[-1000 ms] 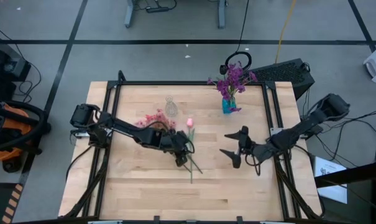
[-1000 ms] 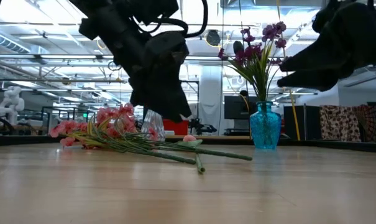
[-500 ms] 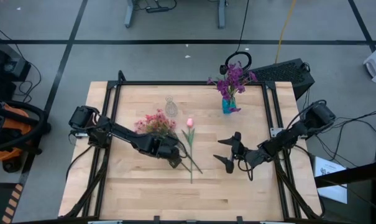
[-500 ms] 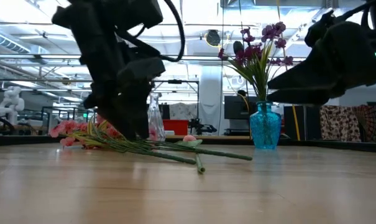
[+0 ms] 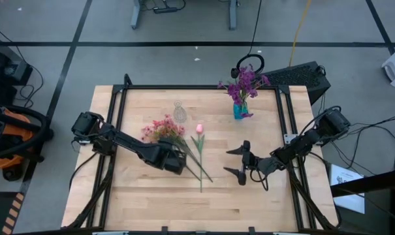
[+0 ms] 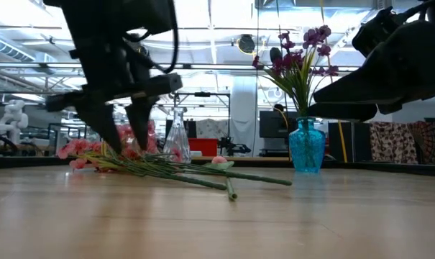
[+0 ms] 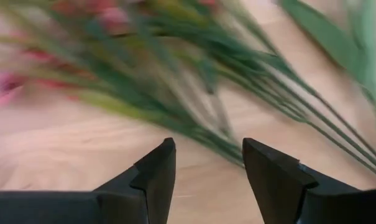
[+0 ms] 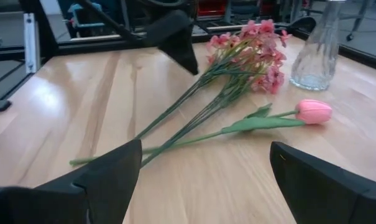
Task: Sort flowers into vase by color
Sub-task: Put the left pink flower into the transparent vase
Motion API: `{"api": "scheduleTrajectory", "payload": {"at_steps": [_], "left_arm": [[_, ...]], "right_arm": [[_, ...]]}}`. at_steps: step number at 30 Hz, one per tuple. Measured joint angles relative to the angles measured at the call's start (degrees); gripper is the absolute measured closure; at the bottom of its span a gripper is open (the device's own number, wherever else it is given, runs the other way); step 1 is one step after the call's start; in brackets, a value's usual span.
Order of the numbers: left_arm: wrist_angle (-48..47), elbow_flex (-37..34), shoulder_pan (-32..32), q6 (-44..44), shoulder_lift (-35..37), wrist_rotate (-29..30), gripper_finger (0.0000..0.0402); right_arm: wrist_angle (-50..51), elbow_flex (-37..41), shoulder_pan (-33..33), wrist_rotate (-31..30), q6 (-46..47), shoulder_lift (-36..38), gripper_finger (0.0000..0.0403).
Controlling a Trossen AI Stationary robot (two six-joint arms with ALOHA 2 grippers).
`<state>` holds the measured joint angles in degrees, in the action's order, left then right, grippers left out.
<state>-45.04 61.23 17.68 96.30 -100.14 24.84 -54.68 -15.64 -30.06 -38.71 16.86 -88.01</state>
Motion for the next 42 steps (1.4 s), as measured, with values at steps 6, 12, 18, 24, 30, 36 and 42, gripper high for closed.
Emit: {"api": "scheduleTrajectory", "payload": {"at_steps": [6, 12, 18, 24, 30, 36, 42], "left_arm": [[-1.33, 0.0, 0.14, 7.13, -0.31, 0.4, 0.021], [-1.15, -0.02, 0.08, 9.93, -1.2, 0.83, 0.021], [0.71, 0.01, -0.09, 10.06, -3.0, 4.4, 0.021], [0.85, 0.0, -0.93, 9.7, -6.54, 4.35, 0.0211], [0.86, 0.0, -1.13, 7.87, -7.87, 4.2, 0.025], [-1.34, 0.0, -0.32, 6.87, -7.26, 4.04, 0.0372], [-1.43, 0.0, 0.55, 8.31, -7.26, 4.2, 0.0386]], "right_arm": [[0.02, 0.0, 0.0, 1.59, -1.28, 0.0, 0.0058], [0.0, 0.0, 0.0, 1.57, -2.8, 0.02, 0.0058], [-0.04, 0.0, 0.0, 1.57, -2.82, 0.02, 0.0058], [-0.98, 0.04, 0.07, 1.54, -3.01, 0.04, 0.0058], [-1.27, 0.04, 0.07, 1.54, -2.77, 0.04, 0.0058], [-1.32, 0.04, 0.07, 1.41, -3.01, 0.04, 0.0058], [-1.33, 0.04, 0.07, 1.33, -4.06, 0.04, 0.0058]]}}
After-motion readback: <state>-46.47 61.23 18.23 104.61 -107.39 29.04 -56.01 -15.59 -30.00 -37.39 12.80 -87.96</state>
